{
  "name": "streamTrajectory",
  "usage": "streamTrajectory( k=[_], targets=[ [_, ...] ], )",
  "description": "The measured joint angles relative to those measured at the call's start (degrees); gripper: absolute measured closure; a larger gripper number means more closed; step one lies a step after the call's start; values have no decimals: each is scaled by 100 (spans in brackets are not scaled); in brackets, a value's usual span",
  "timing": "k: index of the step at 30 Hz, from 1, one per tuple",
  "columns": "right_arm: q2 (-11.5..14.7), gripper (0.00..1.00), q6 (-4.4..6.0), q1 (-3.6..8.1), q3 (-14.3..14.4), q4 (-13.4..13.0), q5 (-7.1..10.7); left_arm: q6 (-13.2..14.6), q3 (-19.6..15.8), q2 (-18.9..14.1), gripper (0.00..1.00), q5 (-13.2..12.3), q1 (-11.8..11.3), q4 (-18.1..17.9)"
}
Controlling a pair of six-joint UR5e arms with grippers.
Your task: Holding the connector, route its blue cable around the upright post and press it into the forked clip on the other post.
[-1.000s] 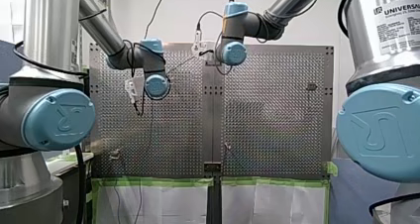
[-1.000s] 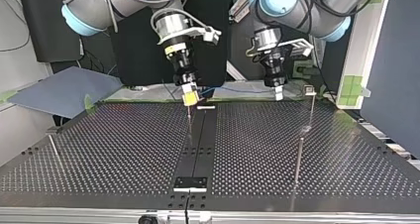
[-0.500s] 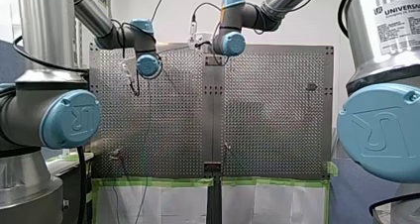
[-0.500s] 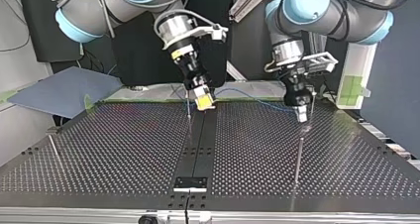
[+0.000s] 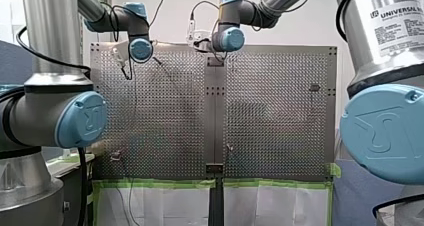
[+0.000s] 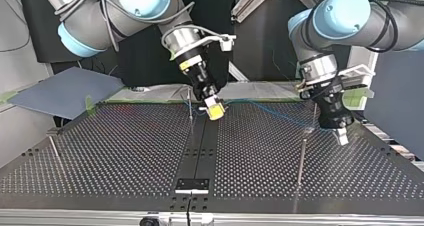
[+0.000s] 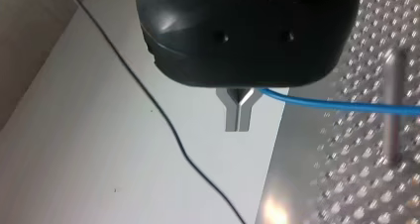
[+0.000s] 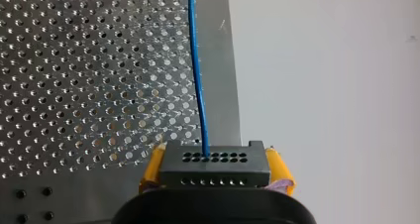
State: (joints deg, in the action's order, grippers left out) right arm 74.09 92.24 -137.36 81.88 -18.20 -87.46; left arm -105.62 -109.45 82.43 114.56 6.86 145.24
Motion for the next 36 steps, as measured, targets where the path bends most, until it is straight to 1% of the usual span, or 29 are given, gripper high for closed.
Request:
streamTrajectory(
  k=[5, 10, 13, 16, 21, 25, 31, 36],
  targets=[
    [-132, 100, 23, 9, -233, 85, 7, -2, 234, 78, 100, -129, -235, 238],
    [-276, 100, 46, 39, -481, 170, 9, 67, 526, 288, 100, -305, -526, 526],
    [-364, 100, 48, 51, -633, 231, 11, 89, 691, 336, 100, -366, -684, 674],
    [-452, 100, 50, 64, -768, 284, 13, 85, 820, 376, 100, -447, -784, 743],
    [-559, 100, 54, 86, -983, 344, 12, 86, 936, 530, 100, -614, -872, 767],
    [-644, 100, 72, 127, -1178, 355, 15, 105, 992, 730, 100, -810, -910, 770],
    [-743, 100, 76, 202, -1470, 301, 17, 89, 1013, 986, 100, -1040, -966, 749],
    [-823, 100, 76, 276, -1653, 257, 39, 14, 1030, 1058, 100, -1200, -1048, 733]
  ],
)
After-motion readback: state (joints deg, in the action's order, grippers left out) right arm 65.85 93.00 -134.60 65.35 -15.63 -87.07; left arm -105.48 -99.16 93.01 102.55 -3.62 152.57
